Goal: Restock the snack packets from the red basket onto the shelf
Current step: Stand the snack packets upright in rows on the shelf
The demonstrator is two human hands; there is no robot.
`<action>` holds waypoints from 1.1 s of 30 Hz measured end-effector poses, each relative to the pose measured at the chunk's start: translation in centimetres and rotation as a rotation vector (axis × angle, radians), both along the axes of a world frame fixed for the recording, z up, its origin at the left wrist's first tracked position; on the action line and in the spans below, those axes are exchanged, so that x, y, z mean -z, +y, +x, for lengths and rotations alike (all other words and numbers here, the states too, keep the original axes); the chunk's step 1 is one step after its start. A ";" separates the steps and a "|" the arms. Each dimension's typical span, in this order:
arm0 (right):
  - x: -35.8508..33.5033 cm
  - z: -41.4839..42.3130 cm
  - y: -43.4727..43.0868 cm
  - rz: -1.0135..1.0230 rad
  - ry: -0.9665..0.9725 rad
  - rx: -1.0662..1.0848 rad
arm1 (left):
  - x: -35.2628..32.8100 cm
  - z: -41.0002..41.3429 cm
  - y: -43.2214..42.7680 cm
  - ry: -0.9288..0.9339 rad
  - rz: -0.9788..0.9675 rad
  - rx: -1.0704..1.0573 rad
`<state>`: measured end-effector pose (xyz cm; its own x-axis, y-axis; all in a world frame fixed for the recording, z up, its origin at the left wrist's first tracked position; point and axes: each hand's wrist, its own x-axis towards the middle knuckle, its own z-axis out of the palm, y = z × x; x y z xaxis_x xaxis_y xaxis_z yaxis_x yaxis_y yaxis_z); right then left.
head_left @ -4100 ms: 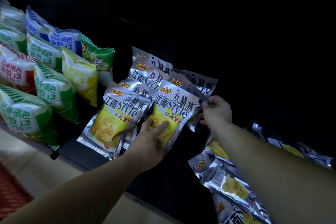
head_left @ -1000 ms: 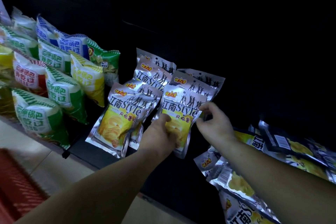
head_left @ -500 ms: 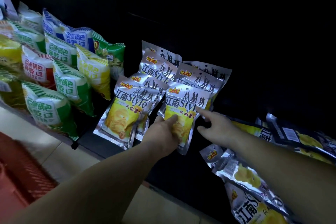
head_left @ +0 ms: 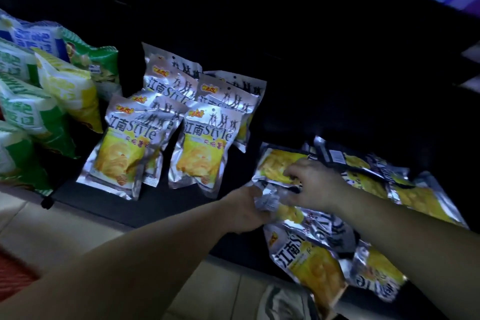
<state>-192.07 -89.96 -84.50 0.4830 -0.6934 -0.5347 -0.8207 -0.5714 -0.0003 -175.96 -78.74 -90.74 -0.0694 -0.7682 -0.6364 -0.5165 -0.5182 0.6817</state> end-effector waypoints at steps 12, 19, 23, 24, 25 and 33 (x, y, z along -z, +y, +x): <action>0.8 -4.3 -0.4 0.121 -0.283 0.108 | 0.3 -3.4 -1.8 -0.025 0.052 -0.302; -2.0 -3.3 0.0 0.201 -0.192 0.059 | -1.8 -2.2 -1.0 0.135 0.115 -0.375; -5.6 -1.8 1.8 0.293 -0.122 0.052 | -4.9 -0.6 1.0 0.321 0.173 -0.503; -6.8 -1.3 2.5 0.318 -0.091 0.035 | -5.8 -0.1 1.4 0.369 0.177 -0.549; -7.7 -0.9 3.3 0.328 -0.062 0.009 | -6.7 0.4 1.8 0.401 0.176 -0.581; -11.2 1.3 9.9 0.330 -0.259 0.058 | -14.6 6.3 5.5 0.576 0.167 -0.728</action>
